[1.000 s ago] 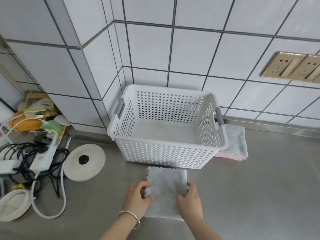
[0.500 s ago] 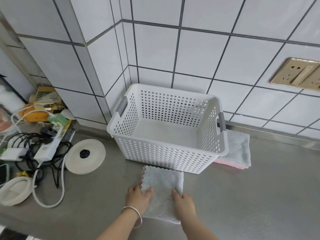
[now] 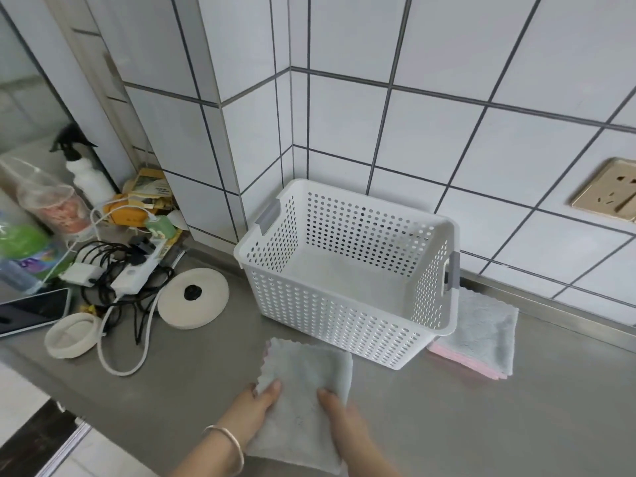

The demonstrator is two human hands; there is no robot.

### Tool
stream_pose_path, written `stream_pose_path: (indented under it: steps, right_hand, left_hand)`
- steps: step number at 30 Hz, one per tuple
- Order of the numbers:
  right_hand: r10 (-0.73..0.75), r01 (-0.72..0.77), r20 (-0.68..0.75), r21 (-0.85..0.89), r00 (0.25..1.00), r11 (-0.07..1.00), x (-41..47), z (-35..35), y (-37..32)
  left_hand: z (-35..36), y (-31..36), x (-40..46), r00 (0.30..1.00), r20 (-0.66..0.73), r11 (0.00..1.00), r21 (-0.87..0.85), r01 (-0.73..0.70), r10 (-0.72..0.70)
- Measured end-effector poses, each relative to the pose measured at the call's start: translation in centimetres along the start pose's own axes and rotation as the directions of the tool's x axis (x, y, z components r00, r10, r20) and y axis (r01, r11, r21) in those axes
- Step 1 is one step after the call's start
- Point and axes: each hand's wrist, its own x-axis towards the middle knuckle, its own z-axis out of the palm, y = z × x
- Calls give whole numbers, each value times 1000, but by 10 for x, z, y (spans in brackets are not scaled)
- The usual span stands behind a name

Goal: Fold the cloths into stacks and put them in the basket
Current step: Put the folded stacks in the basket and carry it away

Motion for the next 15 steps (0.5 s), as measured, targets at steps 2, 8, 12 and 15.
stream_pose_path:
  steps: [2, 8, 12, 15]
  right_hand:
    - [-68, 69, 41, -18, 997, 997, -31, 8, -17]
    - [-405, 401, 93, 60, 909, 914, -97, 6, -115]
    - [-563, 561, 13, 70, 826, 825, -90, -8, -191]
    - [-501, 504, -52, 59, 864, 862, -50, -19, -228]
  left_hand:
    - [-22, 24, -32, 997, -10, 997, 11, -77, 77]
    - [-63, 135, -109, 927, -4, 915, 157, -370, 376]
    - [-57, 211, -99, 801, -106, 784, 314, -536, 590]
    - [-44, 251, -44, 802, -85, 780, 314, -542, 591]
